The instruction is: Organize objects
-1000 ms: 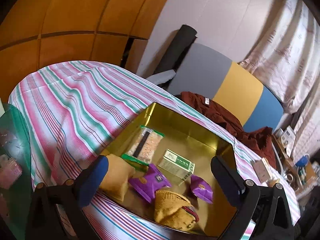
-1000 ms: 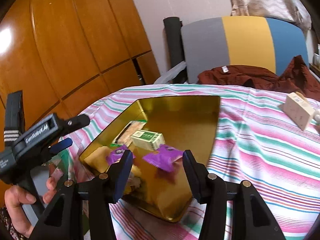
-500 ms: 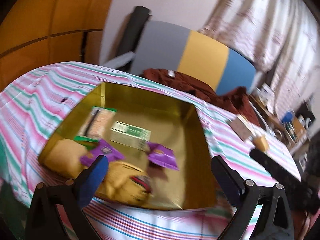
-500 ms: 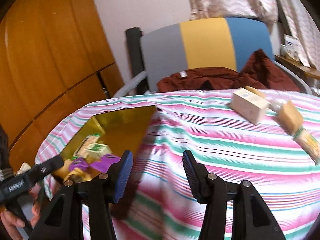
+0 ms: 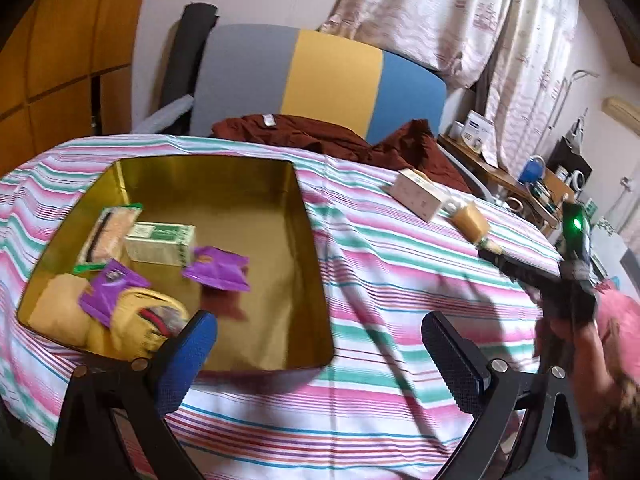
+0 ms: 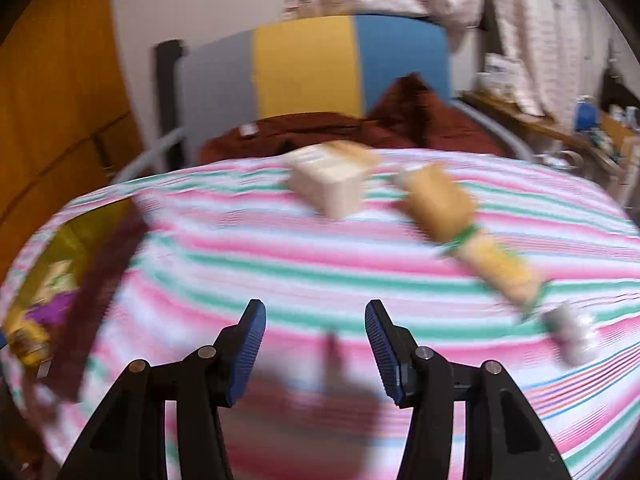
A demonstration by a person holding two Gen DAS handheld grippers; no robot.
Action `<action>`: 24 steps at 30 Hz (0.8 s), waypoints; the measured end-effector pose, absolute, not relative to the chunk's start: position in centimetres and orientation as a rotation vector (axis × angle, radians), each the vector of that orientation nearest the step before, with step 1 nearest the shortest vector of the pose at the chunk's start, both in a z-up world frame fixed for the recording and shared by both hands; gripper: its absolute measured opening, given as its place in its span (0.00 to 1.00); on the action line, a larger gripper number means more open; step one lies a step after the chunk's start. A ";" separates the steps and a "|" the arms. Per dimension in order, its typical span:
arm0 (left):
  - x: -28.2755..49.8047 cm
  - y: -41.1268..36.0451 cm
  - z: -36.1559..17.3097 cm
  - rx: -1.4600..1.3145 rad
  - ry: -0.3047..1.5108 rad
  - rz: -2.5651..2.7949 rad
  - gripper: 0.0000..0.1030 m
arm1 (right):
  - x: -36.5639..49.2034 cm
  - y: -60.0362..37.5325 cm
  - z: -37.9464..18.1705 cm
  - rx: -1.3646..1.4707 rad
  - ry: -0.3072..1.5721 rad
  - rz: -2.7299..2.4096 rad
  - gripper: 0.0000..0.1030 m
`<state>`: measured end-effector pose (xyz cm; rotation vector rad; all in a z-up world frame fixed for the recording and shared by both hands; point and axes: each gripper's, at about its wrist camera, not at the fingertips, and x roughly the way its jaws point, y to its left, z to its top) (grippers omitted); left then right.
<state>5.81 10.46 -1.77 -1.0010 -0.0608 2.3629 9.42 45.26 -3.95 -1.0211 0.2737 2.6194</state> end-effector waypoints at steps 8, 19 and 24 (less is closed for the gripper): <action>7.1 13.2 -1.6 -1.020 -0.007 2.303 1.00 | 6.9 57.1 -4.7 -1.052 0.287 2.439 0.51; 6.8 14.6 -1.8 -1.046 0.031 2.290 1.00 | 8.0 58.0 -7.5 -1.213 0.659 2.501 0.54; 6.9 16.1 -1.7 -1.048 0.056 2.259 1.00 | 10.6 53.5 -6.3 -1.139 0.609 2.583 0.54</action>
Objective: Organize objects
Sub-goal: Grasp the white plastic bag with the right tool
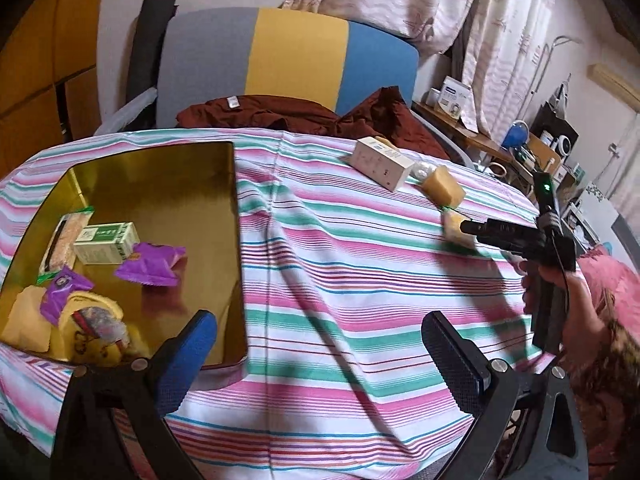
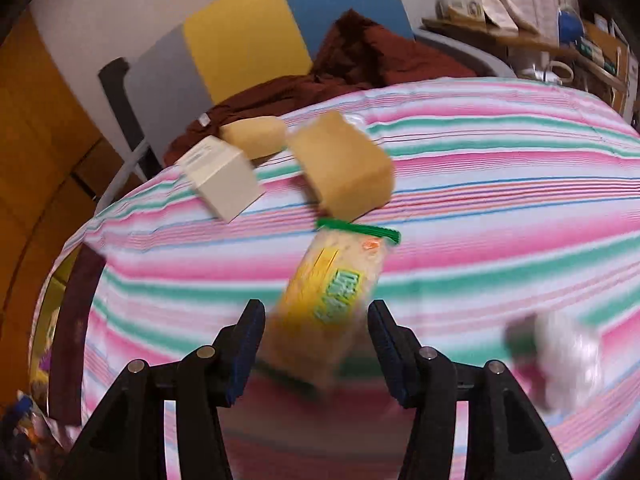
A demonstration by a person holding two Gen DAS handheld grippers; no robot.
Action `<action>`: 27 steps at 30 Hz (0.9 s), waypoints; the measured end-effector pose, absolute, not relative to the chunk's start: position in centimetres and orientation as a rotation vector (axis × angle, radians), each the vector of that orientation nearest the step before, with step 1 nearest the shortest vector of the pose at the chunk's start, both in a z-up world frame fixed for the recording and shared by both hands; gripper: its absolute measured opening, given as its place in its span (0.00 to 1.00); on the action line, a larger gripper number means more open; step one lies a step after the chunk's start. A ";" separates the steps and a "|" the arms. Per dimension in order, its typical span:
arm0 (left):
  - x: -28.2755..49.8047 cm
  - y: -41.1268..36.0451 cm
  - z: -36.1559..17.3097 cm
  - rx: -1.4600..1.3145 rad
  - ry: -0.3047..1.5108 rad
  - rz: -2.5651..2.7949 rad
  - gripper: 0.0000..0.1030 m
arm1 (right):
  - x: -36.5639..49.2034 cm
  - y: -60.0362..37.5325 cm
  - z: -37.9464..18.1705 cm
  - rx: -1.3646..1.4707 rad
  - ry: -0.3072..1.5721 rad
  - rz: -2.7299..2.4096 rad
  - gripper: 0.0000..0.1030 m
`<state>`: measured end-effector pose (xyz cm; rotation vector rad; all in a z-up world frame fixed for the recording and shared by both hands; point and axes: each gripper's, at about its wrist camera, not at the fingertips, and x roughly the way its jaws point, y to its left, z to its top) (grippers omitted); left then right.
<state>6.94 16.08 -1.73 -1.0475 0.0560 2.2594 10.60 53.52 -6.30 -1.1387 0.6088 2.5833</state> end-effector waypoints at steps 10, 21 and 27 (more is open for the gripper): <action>7.5 18.2 -2.2 -1.066 0.074 2.194 1.00 | 17.9 58.5 -4.7 -0.892 0.389 2.286 0.58; 8.5 20.3 -2.3 -1.044 0.161 2.168 1.00 | 17.7 59.3 -7.7 -1.029 0.365 2.316 0.37; 8.2 22.2 -2.4 -1.059 0.179 2.142 1.00 | 16.3 58.2 -7.1 -1.005 0.352 2.378 0.36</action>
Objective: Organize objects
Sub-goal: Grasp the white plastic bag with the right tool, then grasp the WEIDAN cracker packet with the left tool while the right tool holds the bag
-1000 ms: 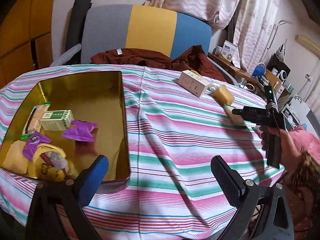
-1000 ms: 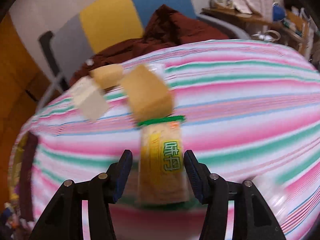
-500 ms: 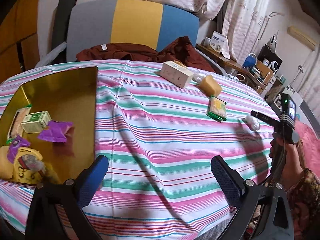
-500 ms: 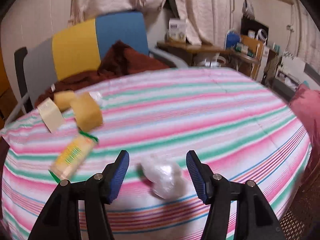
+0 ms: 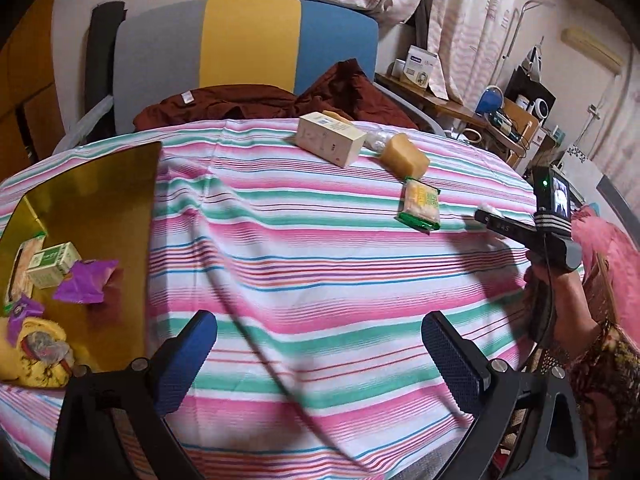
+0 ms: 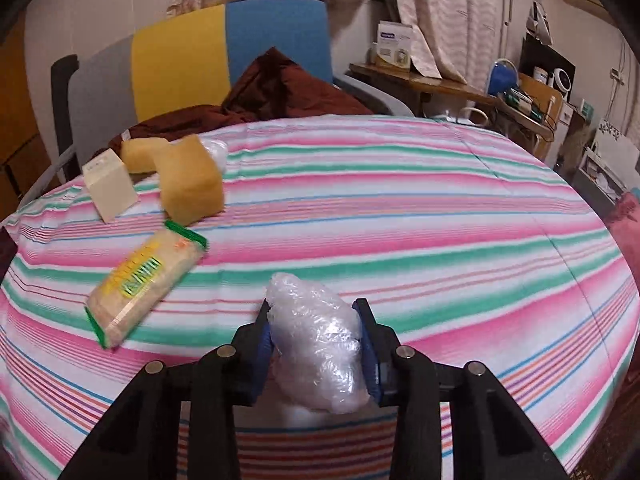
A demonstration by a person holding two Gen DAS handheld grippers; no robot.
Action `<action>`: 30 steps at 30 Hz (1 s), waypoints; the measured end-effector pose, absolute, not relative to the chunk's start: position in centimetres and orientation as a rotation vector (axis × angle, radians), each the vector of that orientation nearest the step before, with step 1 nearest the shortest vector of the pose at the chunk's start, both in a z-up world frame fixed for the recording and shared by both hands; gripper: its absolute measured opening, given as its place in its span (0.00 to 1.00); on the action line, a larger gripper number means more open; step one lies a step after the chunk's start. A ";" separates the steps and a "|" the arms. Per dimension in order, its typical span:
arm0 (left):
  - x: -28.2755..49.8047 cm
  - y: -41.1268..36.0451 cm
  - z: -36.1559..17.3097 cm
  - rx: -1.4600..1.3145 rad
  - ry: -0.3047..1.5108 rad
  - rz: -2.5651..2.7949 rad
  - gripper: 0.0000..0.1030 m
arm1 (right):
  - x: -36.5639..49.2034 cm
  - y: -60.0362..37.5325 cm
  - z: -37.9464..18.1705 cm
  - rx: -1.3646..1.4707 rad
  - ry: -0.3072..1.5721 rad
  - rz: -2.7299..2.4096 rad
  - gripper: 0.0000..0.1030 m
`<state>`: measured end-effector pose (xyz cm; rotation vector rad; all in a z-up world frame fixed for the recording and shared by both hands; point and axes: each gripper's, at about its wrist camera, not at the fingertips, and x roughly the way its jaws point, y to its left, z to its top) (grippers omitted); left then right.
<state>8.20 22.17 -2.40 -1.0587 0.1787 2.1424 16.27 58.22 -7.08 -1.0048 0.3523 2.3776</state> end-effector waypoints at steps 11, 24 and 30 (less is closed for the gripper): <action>7.2 30.9 -3.1 -1.018 0.308 2.061 1.00 | 15.7 58.1 -8.3 -0.967 0.409 2.337 0.36; 4.8 43.6 -6.4 -0.940 0.448 2.012 1.00 | 16.7 59.1 -8.6 -0.871 0.459 2.286 0.36; 2.8 46.4 -7.1 -0.939 0.413 2.001 0.99 | 16.8 59.3 -8.8 -0.856 0.472 2.275 0.36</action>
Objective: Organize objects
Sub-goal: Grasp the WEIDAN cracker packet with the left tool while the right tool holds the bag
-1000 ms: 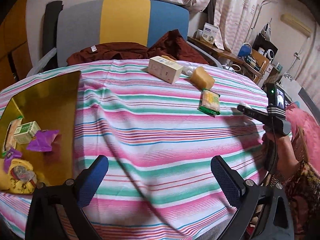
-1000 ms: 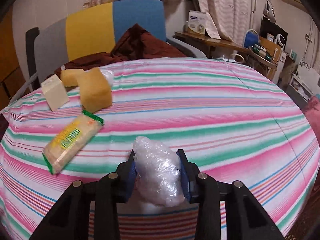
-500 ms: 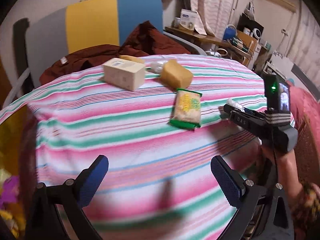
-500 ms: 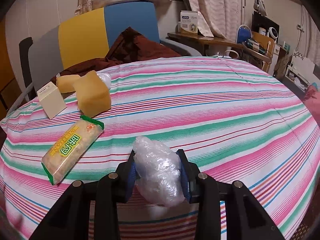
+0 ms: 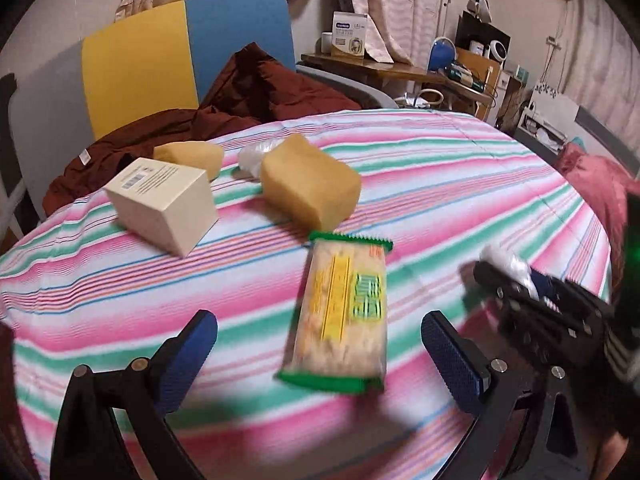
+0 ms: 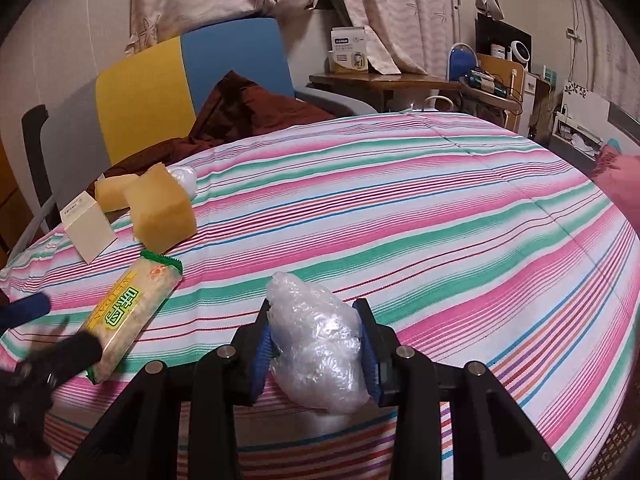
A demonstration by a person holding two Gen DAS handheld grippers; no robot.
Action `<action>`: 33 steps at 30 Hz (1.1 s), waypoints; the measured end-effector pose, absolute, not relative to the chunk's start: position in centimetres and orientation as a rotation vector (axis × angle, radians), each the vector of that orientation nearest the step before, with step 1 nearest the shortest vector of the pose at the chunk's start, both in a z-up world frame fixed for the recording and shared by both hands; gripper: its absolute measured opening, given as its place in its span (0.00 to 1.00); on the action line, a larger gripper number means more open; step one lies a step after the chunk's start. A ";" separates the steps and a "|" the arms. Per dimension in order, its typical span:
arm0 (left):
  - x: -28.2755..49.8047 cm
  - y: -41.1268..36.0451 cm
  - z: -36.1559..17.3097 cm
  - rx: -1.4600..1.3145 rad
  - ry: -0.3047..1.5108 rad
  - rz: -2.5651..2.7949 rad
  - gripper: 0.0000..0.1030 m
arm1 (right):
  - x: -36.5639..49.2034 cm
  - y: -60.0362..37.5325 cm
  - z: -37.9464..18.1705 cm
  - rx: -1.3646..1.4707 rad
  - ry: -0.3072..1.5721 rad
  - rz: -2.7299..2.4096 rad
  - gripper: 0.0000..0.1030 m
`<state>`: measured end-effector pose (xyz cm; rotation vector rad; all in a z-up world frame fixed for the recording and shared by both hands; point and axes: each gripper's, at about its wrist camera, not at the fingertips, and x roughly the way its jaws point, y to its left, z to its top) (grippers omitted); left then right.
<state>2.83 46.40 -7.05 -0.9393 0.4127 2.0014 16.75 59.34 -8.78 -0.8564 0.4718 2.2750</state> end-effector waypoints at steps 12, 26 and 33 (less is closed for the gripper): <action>3.2 47.6 -9.1 -0.955 0.452 1.933 0.49 | 16.8 59.3 -8.9 -0.852 0.459 2.267 0.37; 3.3 42.4 -8.9 -0.954 0.339 2.031 0.48 | 16.7 58.7 -8.7 -0.845 0.414 2.252 0.37; 3.6 39.4 -8.3 -0.932 0.267 2.092 0.48 | 16.9 56.0 -7.1 -0.740 0.248 2.353 0.37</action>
